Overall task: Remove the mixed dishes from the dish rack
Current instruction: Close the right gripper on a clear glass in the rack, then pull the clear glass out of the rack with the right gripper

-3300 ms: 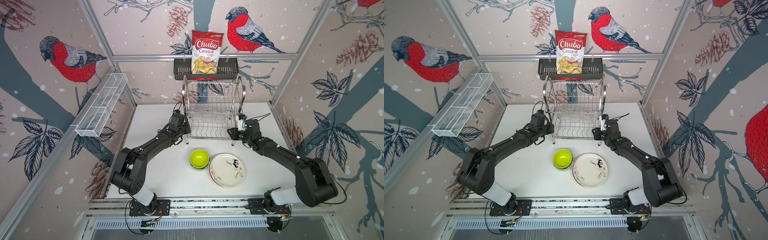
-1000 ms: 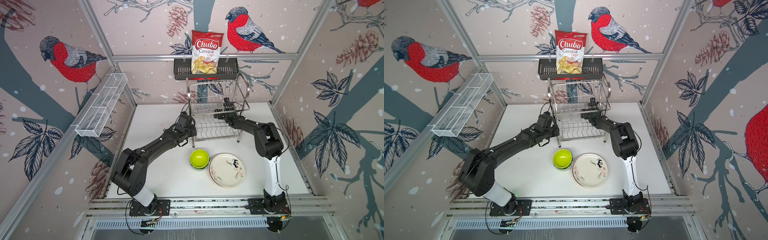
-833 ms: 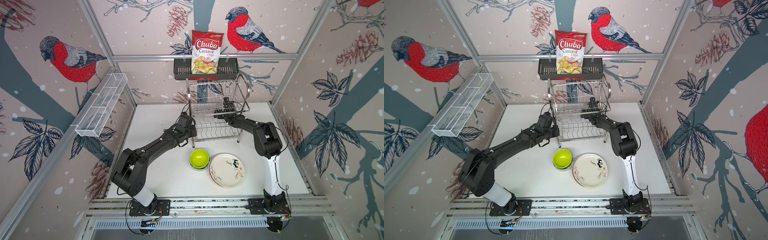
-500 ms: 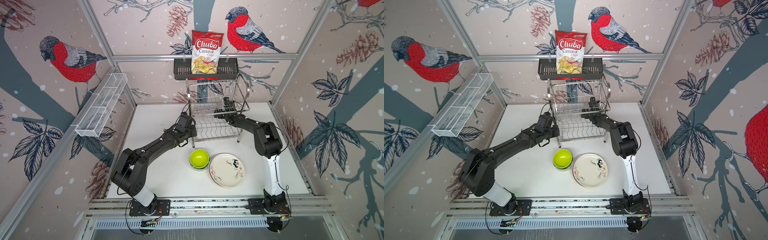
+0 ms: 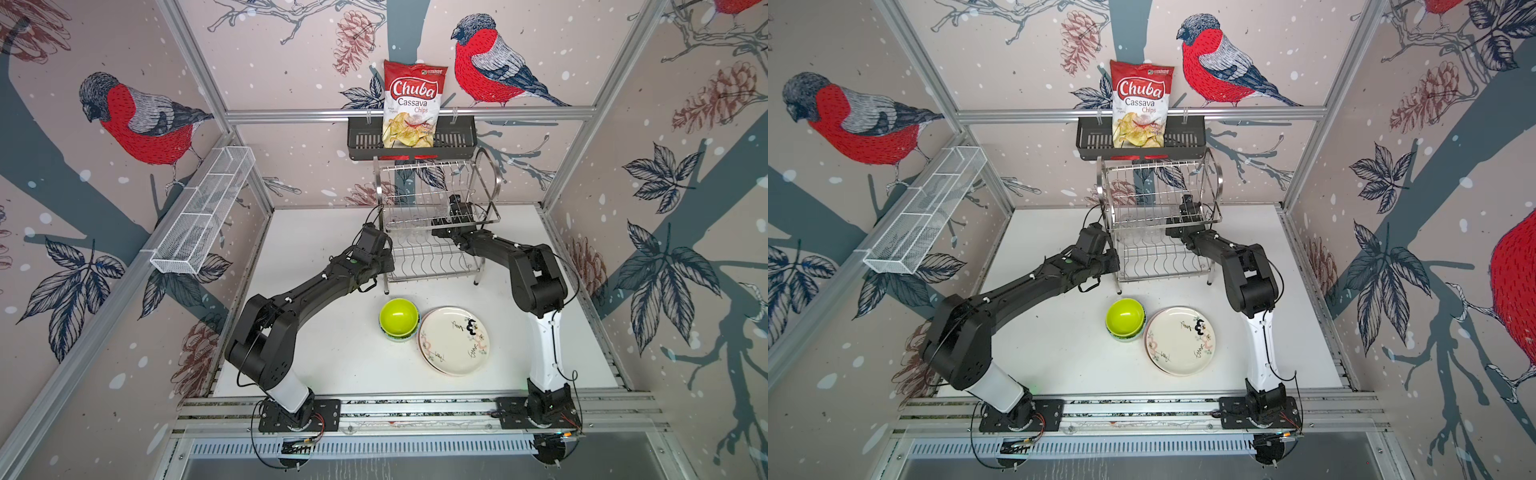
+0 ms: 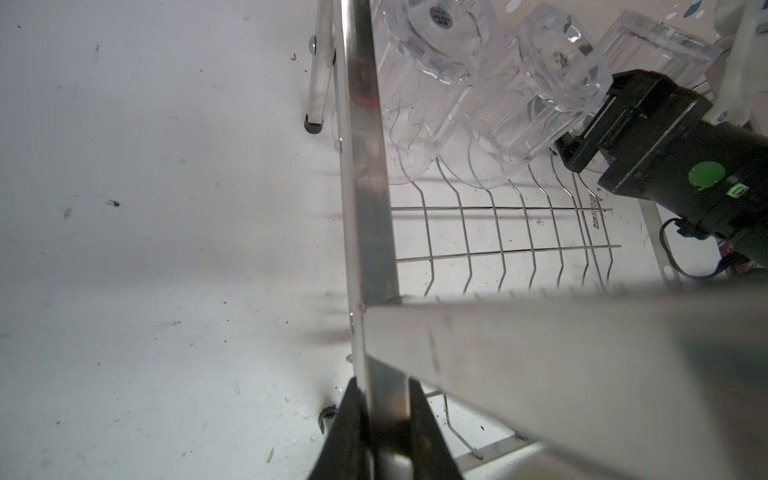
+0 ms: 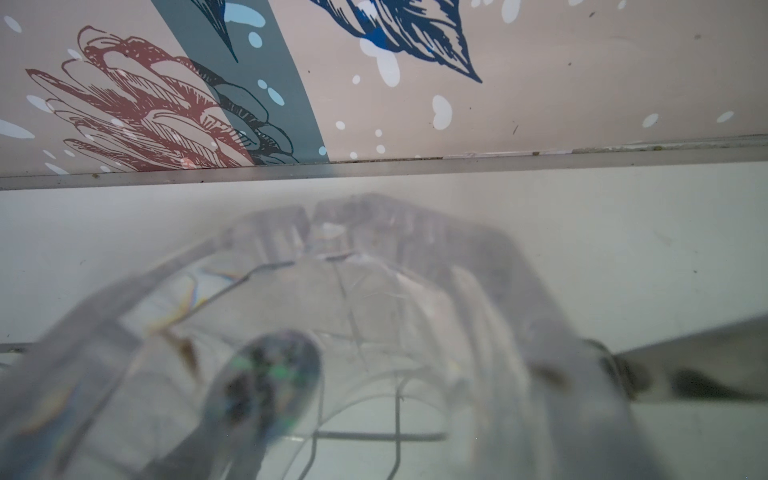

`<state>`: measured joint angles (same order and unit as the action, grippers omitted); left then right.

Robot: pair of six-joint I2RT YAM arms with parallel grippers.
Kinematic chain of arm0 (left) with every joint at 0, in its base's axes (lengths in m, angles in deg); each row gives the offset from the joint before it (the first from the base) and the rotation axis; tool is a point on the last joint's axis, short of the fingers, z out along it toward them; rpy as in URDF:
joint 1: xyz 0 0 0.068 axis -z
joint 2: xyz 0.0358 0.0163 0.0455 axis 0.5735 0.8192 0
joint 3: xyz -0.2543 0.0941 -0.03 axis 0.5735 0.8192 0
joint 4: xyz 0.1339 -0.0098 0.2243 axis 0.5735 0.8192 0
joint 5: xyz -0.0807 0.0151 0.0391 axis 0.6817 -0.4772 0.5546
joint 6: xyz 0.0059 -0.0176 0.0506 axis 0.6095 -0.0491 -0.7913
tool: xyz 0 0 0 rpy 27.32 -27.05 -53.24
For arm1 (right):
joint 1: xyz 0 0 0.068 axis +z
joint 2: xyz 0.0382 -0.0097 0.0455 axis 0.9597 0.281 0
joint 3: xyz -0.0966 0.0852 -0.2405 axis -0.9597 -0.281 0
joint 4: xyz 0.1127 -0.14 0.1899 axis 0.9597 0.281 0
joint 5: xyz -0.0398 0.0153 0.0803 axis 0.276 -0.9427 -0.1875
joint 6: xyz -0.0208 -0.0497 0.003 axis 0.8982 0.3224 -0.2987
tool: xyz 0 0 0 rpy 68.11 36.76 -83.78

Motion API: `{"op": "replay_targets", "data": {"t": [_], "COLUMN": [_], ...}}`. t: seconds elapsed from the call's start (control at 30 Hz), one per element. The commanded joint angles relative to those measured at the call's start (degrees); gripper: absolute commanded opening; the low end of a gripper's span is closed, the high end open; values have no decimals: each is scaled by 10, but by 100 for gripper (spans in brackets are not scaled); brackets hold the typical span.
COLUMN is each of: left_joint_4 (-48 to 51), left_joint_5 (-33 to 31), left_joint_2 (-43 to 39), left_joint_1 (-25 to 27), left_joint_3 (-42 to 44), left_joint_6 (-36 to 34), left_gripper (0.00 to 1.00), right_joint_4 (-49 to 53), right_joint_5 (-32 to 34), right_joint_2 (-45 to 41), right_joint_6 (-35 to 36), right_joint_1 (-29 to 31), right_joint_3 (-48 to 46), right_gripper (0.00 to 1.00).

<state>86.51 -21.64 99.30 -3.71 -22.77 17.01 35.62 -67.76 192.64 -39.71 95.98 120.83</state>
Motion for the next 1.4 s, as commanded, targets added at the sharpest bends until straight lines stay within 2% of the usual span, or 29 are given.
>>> {"op": "replay_targets", "data": {"t": [0.0, 0.23, 1.0, 1.2, 1.37], "left_joint_4": [2, 3, -15, -26, -32], "left_joint_5": [26, 25, 13, 12, 7], "left_joint_2": [5, 3, -6, -6, -9], "left_joint_1": [3, 4, 4, 4, 4], "left_joint_3": [-3, -2, 24, 30, 39], "left_joint_6": [-27, -21, -18, -17, -14], "left_gripper": [14, 14, 14, 14, 14], "right_joint_4": [20, 1, -41, -44, -68], "right_joint_5": [23, 17, 28, 7, -29], "right_joint_2": [-17, -59, -149, -179, -211], "right_joint_6": [-16, -34, -120, -154, -211], "right_joint_1": [1, 18, 106, 119, 130], "right_joint_3": [-21, -72, -174, -200, -236], "right_gripper": [76, 68, 62, 60, 59]}}
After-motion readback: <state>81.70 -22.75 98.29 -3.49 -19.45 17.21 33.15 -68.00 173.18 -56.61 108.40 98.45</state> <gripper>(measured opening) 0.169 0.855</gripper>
